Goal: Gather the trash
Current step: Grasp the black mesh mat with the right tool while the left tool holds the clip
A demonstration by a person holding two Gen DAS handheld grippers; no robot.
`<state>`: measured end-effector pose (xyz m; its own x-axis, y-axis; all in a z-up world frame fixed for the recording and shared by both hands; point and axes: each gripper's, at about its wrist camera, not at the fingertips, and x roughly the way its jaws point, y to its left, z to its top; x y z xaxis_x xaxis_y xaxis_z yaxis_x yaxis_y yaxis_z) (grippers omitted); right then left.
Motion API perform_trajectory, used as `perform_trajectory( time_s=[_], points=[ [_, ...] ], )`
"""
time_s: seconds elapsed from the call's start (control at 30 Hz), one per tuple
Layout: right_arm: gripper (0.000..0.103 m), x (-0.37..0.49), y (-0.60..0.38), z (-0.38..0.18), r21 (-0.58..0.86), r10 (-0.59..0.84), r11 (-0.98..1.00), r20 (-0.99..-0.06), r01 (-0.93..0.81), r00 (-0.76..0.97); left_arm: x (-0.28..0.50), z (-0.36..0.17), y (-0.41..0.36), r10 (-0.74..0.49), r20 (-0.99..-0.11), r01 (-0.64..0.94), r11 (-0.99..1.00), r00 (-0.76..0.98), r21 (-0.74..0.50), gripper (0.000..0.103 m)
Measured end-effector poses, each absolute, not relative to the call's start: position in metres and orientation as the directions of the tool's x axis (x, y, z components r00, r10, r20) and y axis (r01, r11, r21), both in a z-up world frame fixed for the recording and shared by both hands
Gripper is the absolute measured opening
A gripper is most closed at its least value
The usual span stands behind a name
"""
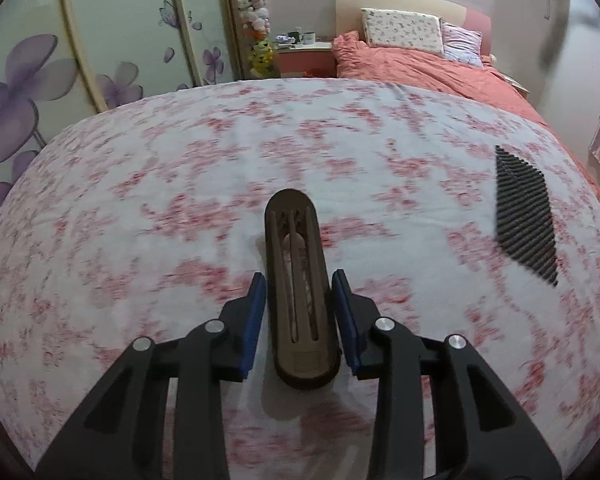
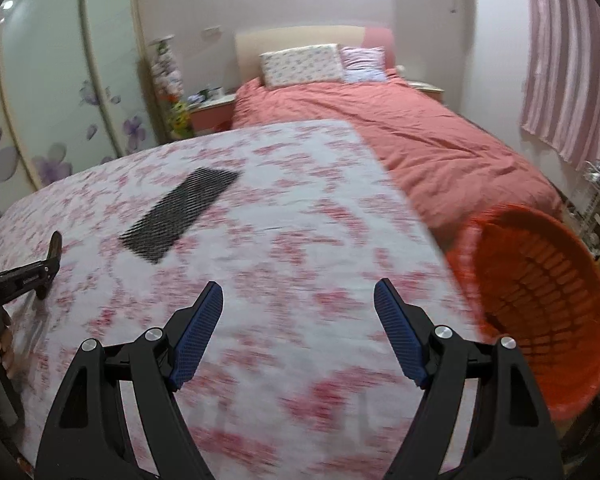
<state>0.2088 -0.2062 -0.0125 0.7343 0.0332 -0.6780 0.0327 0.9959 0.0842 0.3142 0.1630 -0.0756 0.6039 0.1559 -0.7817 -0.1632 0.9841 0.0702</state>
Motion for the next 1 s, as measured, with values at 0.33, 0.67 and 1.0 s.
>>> perform_trajectory(
  time_s=[0.33,0.67,1.0],
  points=[
    [0.077,0.264,-0.133,-0.016,0.096,0.103,0.994,-0.709,-0.049,0.698,0.311,-0.076,0.176,0.113,-0.786,-0.165,0.986,0.608,0.014,0.037],
    [0.077,0.325,-0.093,-0.031,0.105,0.079,0.994,-0.771,0.005,0.633,0.311,-0.077,0.176,0.106,-0.786,-0.165,0.986,0.610,0.005,0.037],
    [0.019,0.325,-0.076,-0.040,0.046,0.076,0.997,-0.789,-0.065,0.610,0.311,-0.077,0.177,0.109,-0.786,-0.165,0.986,0.609,0.010,0.037]
  ],
)
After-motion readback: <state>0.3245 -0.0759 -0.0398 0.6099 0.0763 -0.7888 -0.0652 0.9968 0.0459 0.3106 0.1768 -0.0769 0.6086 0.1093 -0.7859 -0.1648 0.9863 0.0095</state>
